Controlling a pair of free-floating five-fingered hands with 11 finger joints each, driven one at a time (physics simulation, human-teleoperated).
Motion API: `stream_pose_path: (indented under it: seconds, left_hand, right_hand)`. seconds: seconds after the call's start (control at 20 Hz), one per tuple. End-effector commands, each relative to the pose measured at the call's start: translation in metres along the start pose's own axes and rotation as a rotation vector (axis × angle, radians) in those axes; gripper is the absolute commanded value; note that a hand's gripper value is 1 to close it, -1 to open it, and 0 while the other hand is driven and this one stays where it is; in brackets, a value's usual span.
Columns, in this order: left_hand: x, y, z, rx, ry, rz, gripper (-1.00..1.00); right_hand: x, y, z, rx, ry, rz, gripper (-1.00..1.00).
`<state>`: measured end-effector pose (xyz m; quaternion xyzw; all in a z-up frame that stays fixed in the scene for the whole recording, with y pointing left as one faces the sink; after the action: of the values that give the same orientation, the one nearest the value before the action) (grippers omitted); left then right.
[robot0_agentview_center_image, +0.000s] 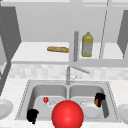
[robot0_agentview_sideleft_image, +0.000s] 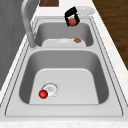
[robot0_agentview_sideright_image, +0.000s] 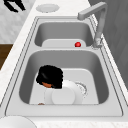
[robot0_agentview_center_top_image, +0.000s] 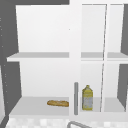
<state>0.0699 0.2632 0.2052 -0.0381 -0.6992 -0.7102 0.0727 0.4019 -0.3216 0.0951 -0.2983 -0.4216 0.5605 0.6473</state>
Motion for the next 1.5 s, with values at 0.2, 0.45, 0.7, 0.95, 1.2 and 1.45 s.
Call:
stream_pose_path:
  seconds: [0.2,0.45,0.7,0.95,1.2,1.45]
  left_hand:
    - [0.0,0.0,0.0,0.0,0.0,0.0,0.0]
    - [0.0,0.0,0.0,0.0,0.0,0.0,0.0]
    - [0.0,0.0,0.0,0.0,0.0,0.0,0.0]
    - [0.0,0.0,0.0,0.0,0.0,0.0,0.0]
    - [0.0,0.0,0.0,0.0,0.0,0.0,0.0]
    - [0.0,0.0,0.0,0.0,0.0,0.0,0.0]
  right_hand:
    - [-0.033,-0.034,0.043,-0.05,0.001,0.02,1.0]
    - [-0.062,-0.054,0.068,-0.051,-0.006,0.004,1.0]
    - [-0.094,-0.071,0.089,-0.05,-0.007,0.0,1.0]
    - [-0.129,-0.081,0.1,-0.028,-0.011,-0.009,1.0]
    - [-0.165,-0.091,0.113,-0.03,-0.013,-0.007,1.0]
    - [-0.204,-0.091,0.128,-0.033,-0.017,-0.018,1.0]
